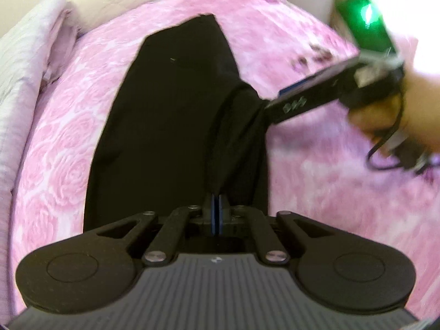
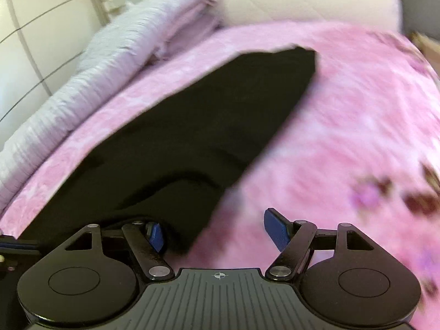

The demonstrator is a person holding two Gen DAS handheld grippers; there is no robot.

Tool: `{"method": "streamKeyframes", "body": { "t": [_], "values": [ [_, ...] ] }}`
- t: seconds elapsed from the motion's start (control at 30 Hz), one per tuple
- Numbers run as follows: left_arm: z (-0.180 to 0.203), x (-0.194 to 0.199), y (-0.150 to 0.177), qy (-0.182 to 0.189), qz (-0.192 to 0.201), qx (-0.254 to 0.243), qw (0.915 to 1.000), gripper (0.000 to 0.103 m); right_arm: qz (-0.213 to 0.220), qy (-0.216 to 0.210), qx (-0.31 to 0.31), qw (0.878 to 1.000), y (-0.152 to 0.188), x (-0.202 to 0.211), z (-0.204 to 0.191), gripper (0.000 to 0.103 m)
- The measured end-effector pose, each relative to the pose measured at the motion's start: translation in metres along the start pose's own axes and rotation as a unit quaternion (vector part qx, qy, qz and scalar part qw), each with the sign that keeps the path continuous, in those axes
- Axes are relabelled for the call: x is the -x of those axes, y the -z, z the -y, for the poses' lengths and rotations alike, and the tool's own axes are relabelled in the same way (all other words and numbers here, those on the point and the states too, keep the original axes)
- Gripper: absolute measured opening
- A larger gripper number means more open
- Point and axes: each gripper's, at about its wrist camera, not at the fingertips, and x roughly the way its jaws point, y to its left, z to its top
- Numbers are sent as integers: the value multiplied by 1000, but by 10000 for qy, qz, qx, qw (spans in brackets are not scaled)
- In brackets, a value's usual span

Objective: Fold clothes

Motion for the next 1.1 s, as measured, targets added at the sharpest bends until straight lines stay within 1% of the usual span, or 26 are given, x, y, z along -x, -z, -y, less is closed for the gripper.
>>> {"method": "streamKeyframes", "body": {
  "t": [0.03,0.07,0.1,0.13,0.2,0.3,0.37,0.4,0.43,0.47,0.53,0.6,0.7,0.77,0.87,0.9,0.97,1.03,1.1],
  "values": [
    [8,-3,1,-86,-58,-129,9999,8,-2,26,-14,10000,3,5,1,72],
    [15,-5,2,-118,-94,-212,9997,17,8,38,-12,10000,5,9,0,72],
    [23,-7,3,-142,-98,-313,9994,32,17,44,-5,10000,5,12,-1,72],
    [30,-8,3,-152,-42,-446,9989,33,24,44,4,10000,5,14,-2,72],
    [44,-10,2,-237,27,-706,9972,33,39,30,19,10000,3,18,-3,72],
    [58,-19,-2,-505,50,-1099,9926,34,79,-20,134,9999,3,21,-5,72],
    [50,-21,-7,-498,60,-999,9937,32,90,-45,196,9998,2,23,-5,72],
    [46,-22,-10,-495,65,-949,9942,23,83,-55,205,9997,2,24,-4,72],
    [42,-23,-13,-491,70,-899,9947,16,61,-70,186,9998,3,25,-3,72],
    [38,-24,-16,-488,75,-849,9952,5,30,-99,142,9998,3,25,-3,72],
    [29,-23,-21,-484,107,-703,9963,3,-61,-251,17,9997,6,25,-4,73],
    [13,-12,-22,-524,256,-357,9977,2,-123,-459,-88,9988,9,23,-9,73],
    [-5,3,-20,-537,469,-19,9975,2,-23,-618,-82,9981,6,9,-26,75],
    [-10,10,-20,-549,562,68,9969,2,51,-487,-136,9987,0,-6,-37,75],
    [-12,12,-21,-557,602,112,9966,2,150,-284,-208,9993,-10,-31,-45,76],
    [-10,11,-21,-551,587,95,9967,2,217,-164,-100,9996,-13,-37,-46,75],
    [-2,8,-20,-529,547,-60,9971,3,240,99,21,9997,-16,-34,-35,73],
    [15,0,-18,-528,474,-508,9962,3,215,322,147,9991,-17,-24,-21,73],
    [37,-11,-14,-519,348,-1032,9927,3,121,458,294,9984,-9,-10,-11,72]
  ]
}}
